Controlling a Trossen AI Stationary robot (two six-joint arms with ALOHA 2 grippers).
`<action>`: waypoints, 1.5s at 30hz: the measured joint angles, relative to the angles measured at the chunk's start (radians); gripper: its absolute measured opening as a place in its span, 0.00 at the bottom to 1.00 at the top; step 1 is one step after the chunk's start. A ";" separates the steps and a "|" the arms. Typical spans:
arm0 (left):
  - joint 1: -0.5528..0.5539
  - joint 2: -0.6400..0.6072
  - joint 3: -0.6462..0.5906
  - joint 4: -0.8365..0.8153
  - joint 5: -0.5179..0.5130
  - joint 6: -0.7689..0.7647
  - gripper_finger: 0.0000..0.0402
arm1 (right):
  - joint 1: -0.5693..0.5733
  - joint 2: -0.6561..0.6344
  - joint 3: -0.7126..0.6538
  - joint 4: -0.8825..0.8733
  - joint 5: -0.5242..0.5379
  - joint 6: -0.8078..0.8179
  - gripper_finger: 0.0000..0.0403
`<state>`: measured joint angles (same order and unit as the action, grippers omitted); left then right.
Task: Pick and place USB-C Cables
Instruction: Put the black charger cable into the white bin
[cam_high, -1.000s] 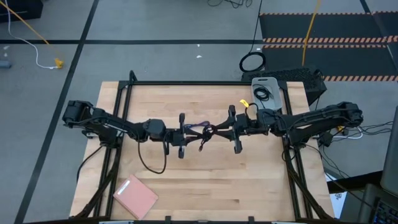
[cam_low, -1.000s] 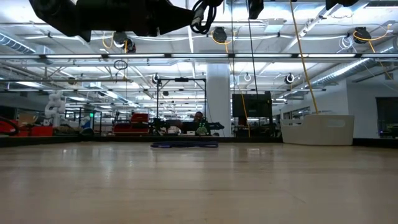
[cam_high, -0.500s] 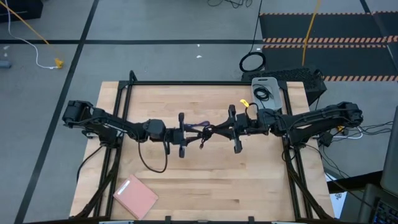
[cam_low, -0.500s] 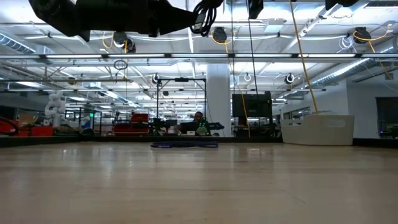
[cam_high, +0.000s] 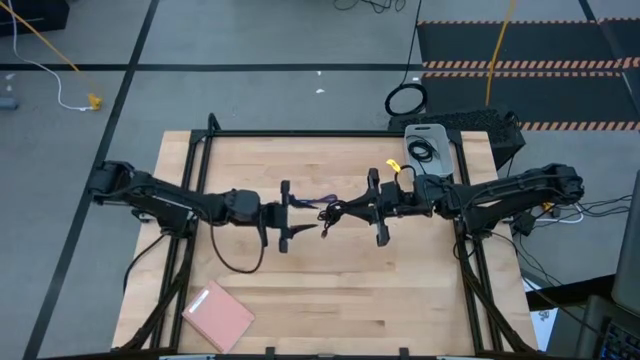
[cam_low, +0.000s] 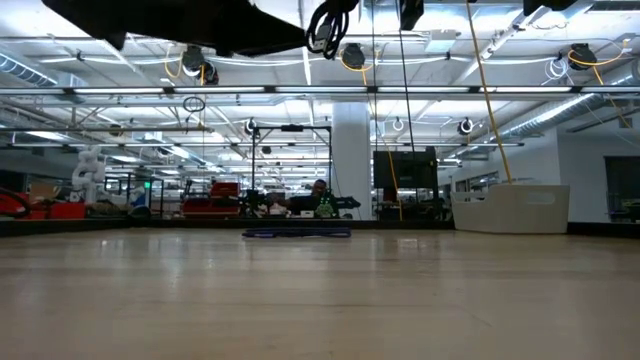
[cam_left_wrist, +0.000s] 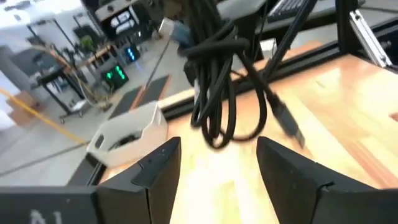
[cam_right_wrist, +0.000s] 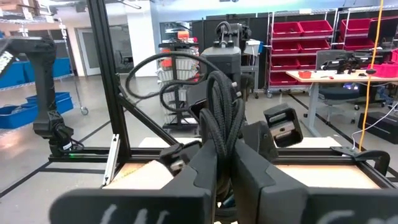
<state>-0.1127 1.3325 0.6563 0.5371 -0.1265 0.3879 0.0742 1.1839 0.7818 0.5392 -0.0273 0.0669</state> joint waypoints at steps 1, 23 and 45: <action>0.000 -0.021 0.000 -0.036 -0.007 -0.006 0.53 | 0.000 -0.002 0.000 0.002 0.000 0.001 0.04; 0.106 -0.424 0.000 -0.506 -0.043 -0.015 0.53 | -0.316 -0.155 0.311 -0.768 0.267 -0.028 0.04; 0.209 -0.424 0.000 -0.405 -0.036 0.125 0.53 | -0.781 0.040 0.668 -1.572 0.153 -0.045 0.04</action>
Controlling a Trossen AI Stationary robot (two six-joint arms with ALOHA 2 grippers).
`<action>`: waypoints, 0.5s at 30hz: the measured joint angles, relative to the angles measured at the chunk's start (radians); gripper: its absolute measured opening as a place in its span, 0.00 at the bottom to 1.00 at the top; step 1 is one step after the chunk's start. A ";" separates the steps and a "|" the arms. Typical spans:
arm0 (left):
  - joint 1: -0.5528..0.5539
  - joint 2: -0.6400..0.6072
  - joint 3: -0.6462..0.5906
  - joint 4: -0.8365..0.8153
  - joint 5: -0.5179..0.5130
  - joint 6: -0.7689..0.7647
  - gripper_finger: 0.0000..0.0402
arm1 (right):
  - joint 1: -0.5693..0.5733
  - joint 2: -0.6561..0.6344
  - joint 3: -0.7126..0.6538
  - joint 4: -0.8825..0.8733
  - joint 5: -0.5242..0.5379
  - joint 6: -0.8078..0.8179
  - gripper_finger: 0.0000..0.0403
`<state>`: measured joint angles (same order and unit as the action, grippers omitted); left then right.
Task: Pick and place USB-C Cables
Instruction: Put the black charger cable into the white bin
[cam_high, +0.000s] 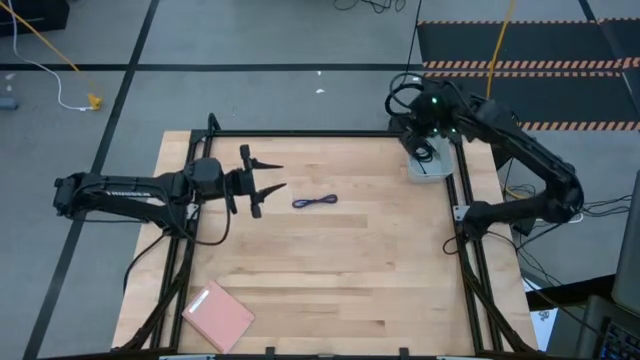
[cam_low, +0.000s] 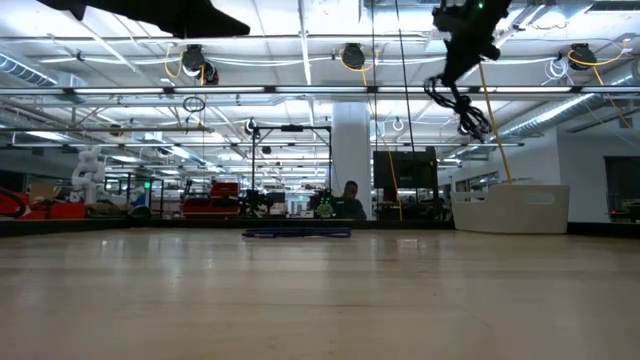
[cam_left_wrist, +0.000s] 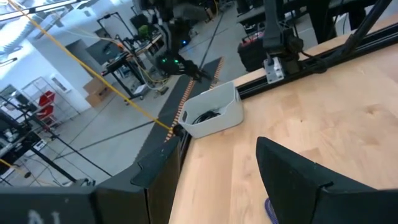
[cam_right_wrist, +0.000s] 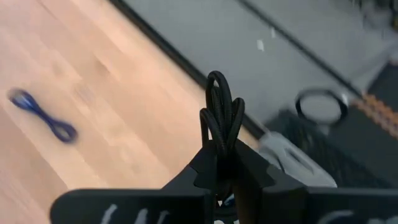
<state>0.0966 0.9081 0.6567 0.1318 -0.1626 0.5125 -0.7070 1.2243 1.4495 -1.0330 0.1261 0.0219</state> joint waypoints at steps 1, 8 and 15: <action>0.003 0.000 0.000 0.000 0.002 0.000 0.53 | -0.015 0.011 0.002 -0.025 0.000 0.000 0.04; 0.017 0.000 0.000 0.023 0.033 0.009 0.53 | -0.131 0.106 0.002 -0.142 0.002 -0.022 0.04; 0.017 0.000 0.000 0.047 0.034 0.009 0.53 | -0.227 0.226 0.002 -0.198 0.003 -0.046 0.04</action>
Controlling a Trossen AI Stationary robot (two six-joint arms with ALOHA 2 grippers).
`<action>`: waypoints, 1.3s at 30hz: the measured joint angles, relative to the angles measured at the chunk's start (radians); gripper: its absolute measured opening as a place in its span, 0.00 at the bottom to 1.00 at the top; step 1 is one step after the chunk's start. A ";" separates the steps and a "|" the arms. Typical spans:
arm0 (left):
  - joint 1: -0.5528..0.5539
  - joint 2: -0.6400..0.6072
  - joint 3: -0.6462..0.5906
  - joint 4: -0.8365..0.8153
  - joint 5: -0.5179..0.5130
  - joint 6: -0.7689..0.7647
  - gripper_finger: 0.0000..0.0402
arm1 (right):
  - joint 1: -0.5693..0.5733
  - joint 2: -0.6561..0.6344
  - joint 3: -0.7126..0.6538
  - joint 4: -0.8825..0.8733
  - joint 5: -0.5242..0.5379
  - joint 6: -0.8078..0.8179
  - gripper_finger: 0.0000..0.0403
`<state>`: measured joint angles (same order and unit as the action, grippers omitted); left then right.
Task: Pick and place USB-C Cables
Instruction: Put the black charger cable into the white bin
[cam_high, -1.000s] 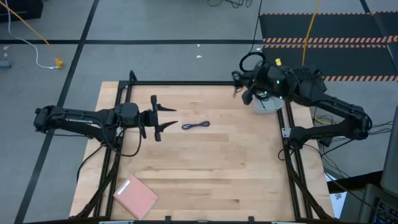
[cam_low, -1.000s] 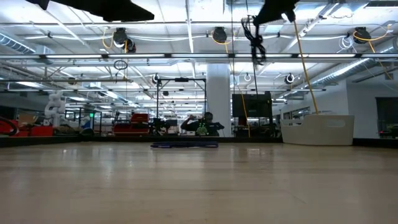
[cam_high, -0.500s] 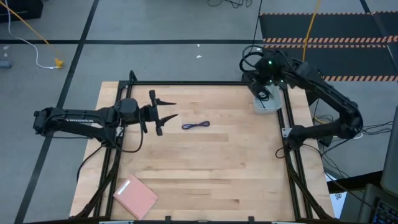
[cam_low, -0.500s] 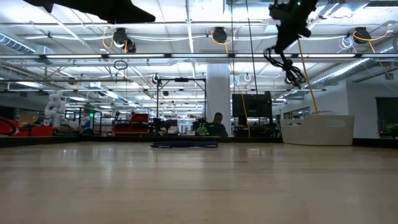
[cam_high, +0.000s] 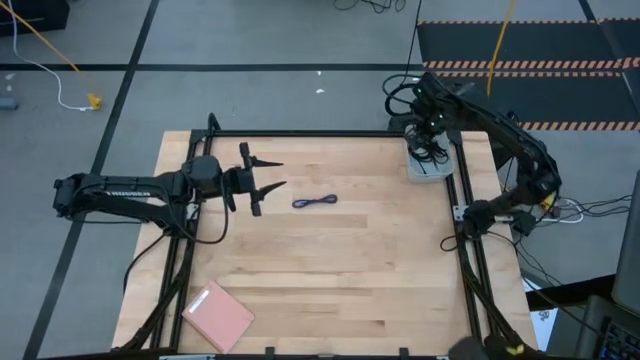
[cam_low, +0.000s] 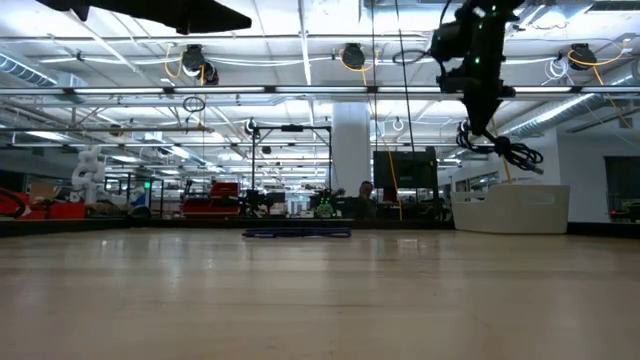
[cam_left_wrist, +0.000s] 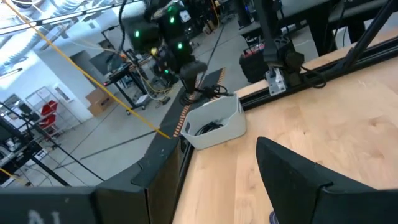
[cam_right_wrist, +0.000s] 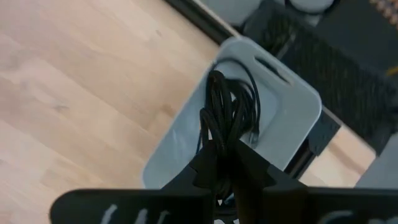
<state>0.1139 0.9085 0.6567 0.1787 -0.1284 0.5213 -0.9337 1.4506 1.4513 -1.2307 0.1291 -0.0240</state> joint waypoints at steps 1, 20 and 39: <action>0.000 0.000 0.000 0.000 0.000 0.000 0.53 | -0.011 0.018 0.000 -0.007 0.000 0.000 0.04; 0.000 0.000 0.000 0.000 0.000 0.000 0.53 | -0.110 0.189 0.005 -0.007 0.001 -0.041 0.07; 0.000 0.000 0.000 0.006 0.000 0.006 0.53 | -0.112 0.189 0.006 0.026 0.054 -0.014 0.06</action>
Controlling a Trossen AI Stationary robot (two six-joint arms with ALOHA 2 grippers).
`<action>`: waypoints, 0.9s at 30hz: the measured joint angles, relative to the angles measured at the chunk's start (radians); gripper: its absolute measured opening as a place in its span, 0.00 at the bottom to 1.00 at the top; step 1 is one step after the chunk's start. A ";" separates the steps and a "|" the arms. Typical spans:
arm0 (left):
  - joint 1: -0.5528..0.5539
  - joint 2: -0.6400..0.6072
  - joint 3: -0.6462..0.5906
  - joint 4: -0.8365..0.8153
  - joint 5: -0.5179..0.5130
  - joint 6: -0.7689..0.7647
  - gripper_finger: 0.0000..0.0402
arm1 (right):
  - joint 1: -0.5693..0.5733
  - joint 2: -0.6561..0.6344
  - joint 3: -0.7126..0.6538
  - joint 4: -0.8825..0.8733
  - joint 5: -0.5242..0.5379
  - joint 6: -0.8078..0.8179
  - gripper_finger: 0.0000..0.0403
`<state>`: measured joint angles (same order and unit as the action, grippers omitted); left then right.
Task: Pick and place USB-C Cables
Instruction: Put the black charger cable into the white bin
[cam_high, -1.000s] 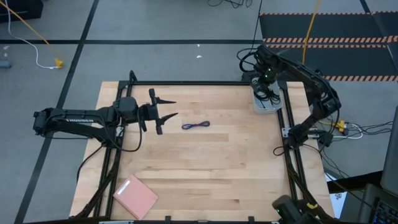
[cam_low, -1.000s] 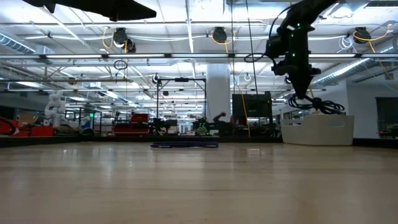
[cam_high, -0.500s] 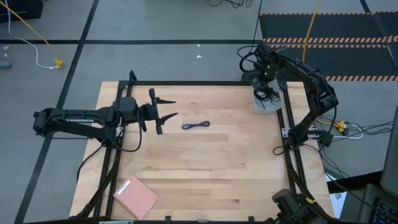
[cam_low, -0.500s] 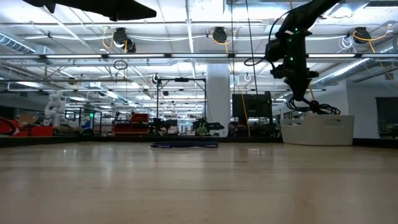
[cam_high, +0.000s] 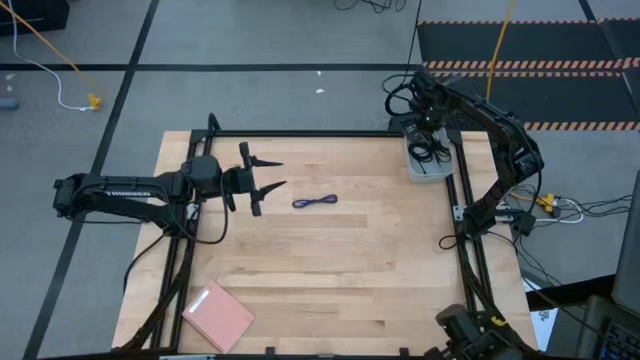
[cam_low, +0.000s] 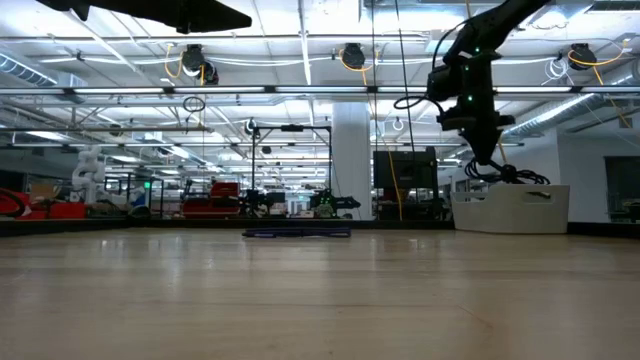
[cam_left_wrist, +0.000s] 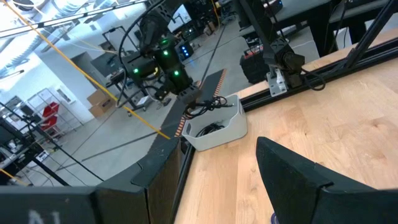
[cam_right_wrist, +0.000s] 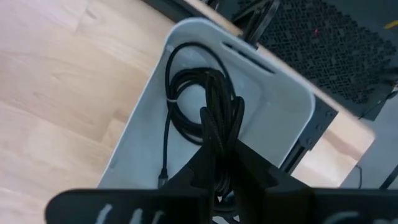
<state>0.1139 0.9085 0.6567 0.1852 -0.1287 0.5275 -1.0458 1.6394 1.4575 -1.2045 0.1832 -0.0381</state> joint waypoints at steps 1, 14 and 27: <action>0.000 0.000 0.000 0.000 0.000 0.001 0.53 | 0.000 0.000 -0.009 0.000 0.000 0.008 0.06; 0.000 0.000 0.000 0.000 0.000 0.001 0.53 | 0.000 0.000 -0.131 0.103 -0.002 0.024 0.06; 0.000 0.000 0.000 0.000 0.000 0.000 0.53 | 0.000 0.000 -0.226 0.208 -0.003 -0.001 0.06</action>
<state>0.1139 0.9085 0.6567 0.1852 -0.1287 0.5274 -1.0458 1.6394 1.2319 -0.9961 0.1799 -0.0387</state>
